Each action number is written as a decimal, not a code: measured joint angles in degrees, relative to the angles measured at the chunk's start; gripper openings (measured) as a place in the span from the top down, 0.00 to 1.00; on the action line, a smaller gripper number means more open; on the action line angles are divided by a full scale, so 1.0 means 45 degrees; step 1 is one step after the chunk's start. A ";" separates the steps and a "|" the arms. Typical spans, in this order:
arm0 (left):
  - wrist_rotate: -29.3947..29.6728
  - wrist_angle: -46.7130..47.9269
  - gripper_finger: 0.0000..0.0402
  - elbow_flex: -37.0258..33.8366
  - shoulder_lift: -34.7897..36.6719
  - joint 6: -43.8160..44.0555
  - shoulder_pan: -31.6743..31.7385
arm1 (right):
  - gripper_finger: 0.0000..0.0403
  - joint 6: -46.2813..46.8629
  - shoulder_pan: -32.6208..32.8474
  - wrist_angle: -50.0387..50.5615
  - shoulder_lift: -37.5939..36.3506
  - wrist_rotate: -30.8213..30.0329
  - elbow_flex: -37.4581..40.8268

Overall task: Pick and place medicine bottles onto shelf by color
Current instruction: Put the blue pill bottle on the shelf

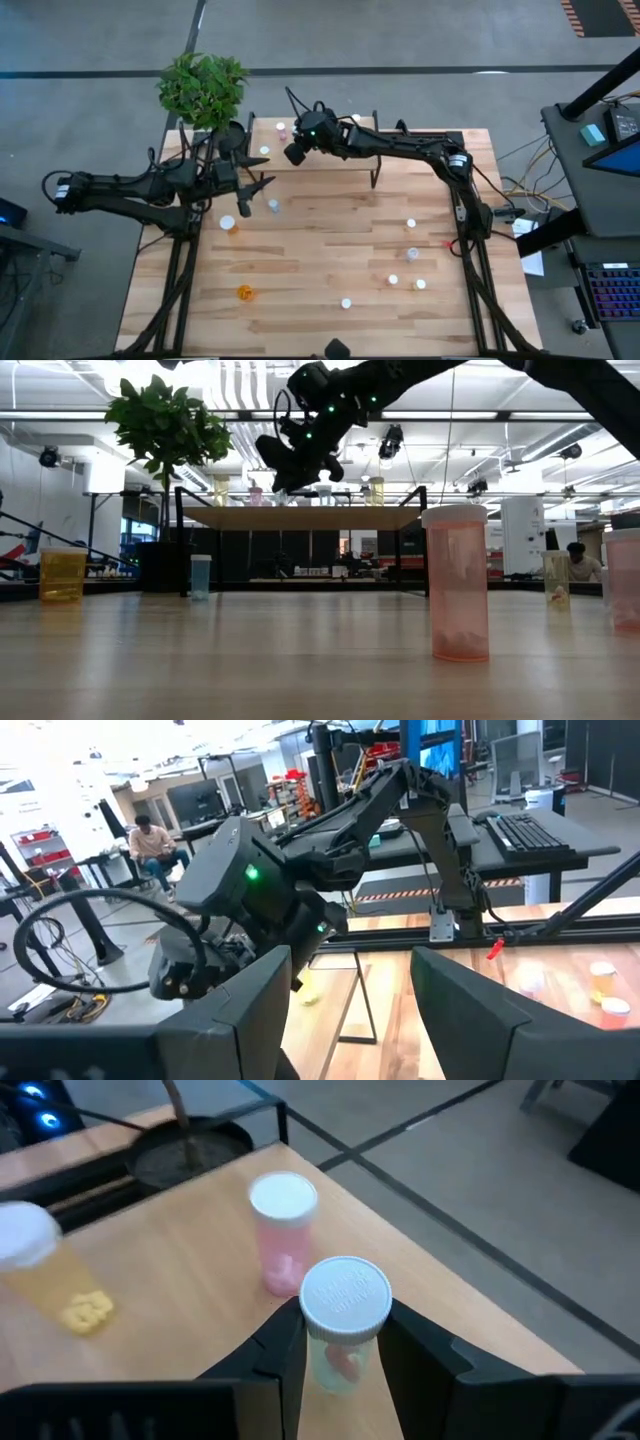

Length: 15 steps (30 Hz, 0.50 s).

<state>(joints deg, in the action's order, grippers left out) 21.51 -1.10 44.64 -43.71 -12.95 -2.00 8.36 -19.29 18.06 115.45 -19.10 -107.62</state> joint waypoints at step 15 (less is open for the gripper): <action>-0.0004 -0.0075 0.52 0.0015 -0.0064 0.0000 0.0000 | 0.67 0.0219 -0.0053 -0.0046 -0.0149 -0.0545 0.0600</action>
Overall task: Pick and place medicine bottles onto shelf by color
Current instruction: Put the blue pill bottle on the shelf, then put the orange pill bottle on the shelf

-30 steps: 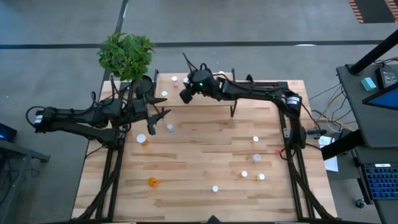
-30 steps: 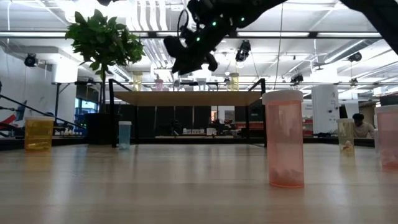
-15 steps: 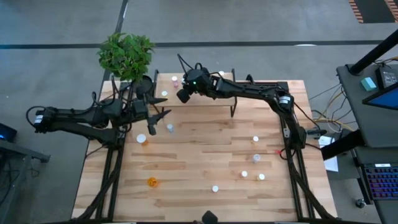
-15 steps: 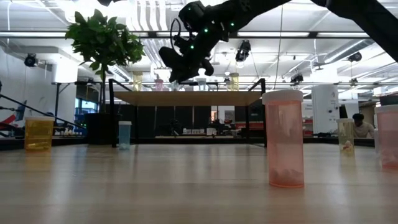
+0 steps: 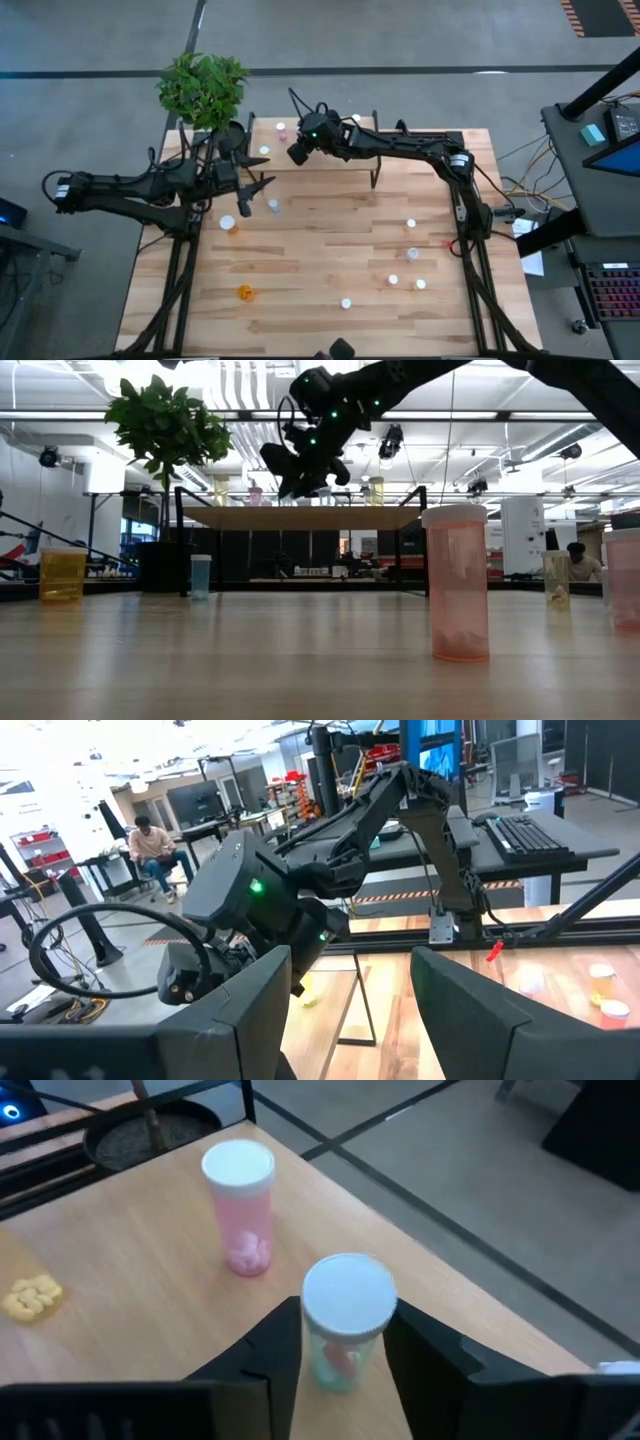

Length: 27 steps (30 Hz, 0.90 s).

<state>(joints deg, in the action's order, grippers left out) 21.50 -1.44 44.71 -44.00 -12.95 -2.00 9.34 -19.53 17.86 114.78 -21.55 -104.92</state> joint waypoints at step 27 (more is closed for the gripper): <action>-0.0081 0.0085 0.52 0.0010 -0.0903 0.0413 -0.0010 | 0.49 -0.1223 0.0712 0.1886 -0.2630 0.0169 -0.0165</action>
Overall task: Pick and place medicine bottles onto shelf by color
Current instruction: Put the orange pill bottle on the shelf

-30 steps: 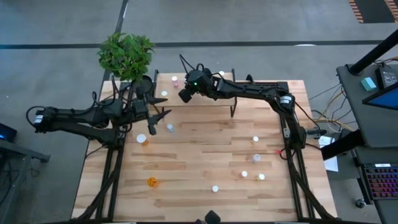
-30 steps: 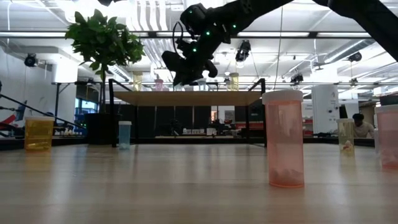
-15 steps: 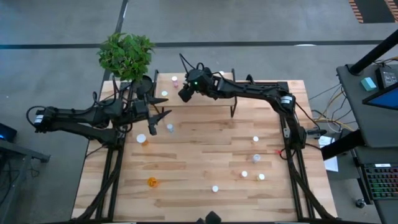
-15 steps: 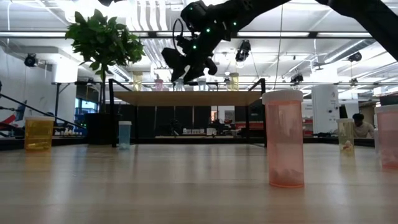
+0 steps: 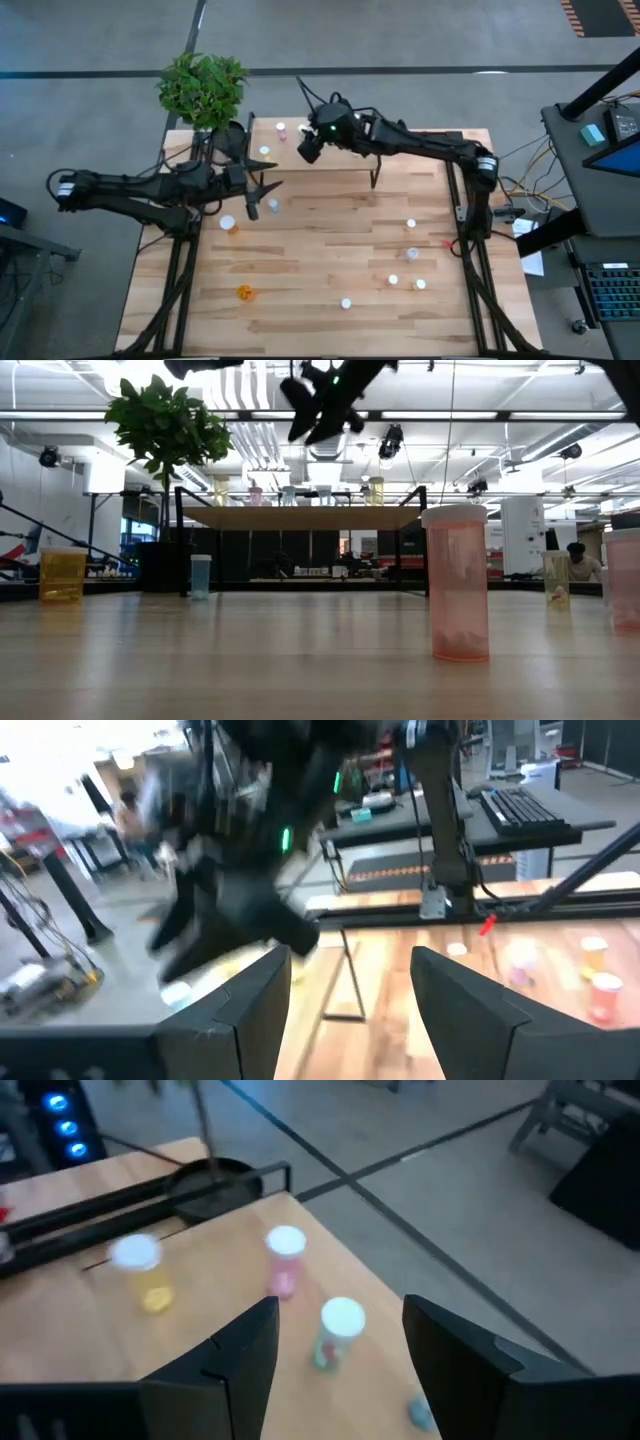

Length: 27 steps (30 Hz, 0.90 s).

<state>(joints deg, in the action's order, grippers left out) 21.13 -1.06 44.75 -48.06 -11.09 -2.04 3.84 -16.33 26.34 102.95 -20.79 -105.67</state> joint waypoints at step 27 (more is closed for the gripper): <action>-0.3271 1.3323 0.52 0.0547 -0.2504 1.6601 -0.2083 | 0.49 -0.0666 0.4742 -0.0617 -0.6922 -0.0028 0.8090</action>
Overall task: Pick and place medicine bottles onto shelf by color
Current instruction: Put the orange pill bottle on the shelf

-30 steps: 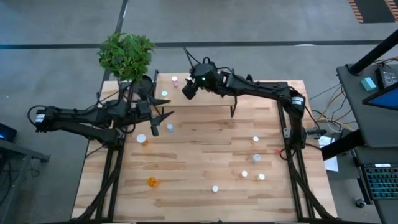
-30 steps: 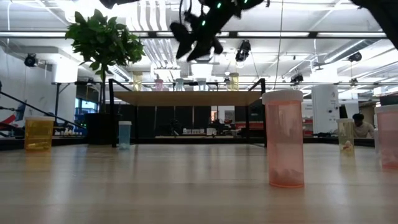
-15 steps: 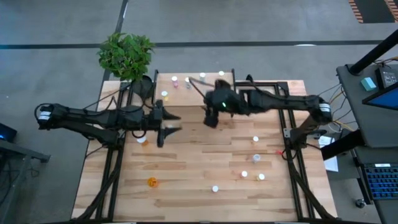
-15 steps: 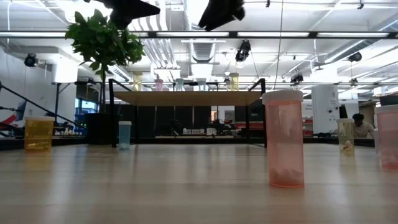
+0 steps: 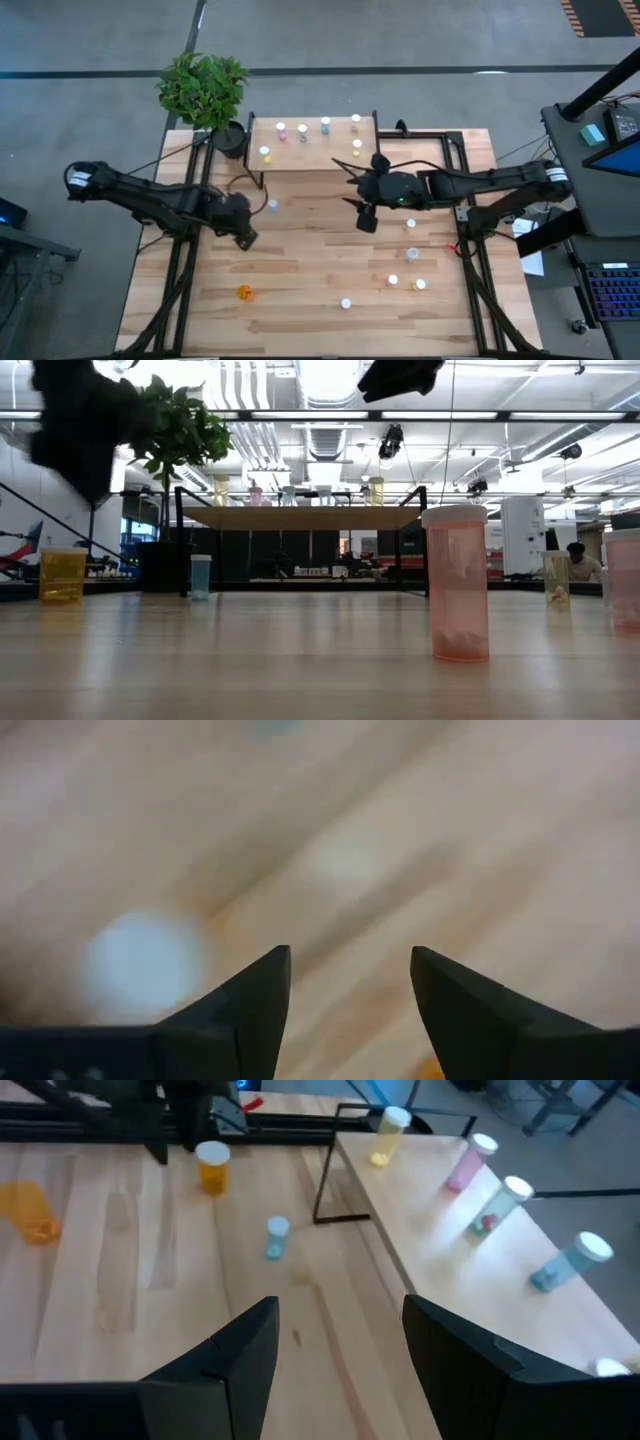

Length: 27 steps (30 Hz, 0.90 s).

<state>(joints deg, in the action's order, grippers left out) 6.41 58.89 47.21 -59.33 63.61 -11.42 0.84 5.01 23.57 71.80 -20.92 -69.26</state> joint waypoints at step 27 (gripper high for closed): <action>0.1696 0.2665 0.31 -0.0563 -0.1764 0.2458 0.0208 | 0.49 0.0044 -0.0004 -0.1611 -0.1348 -0.0020 0.1925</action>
<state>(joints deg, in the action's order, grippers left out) 14.04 70.89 44.68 -67.27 74.67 -10.48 1.04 4.99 16.32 65.73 -21.01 -60.60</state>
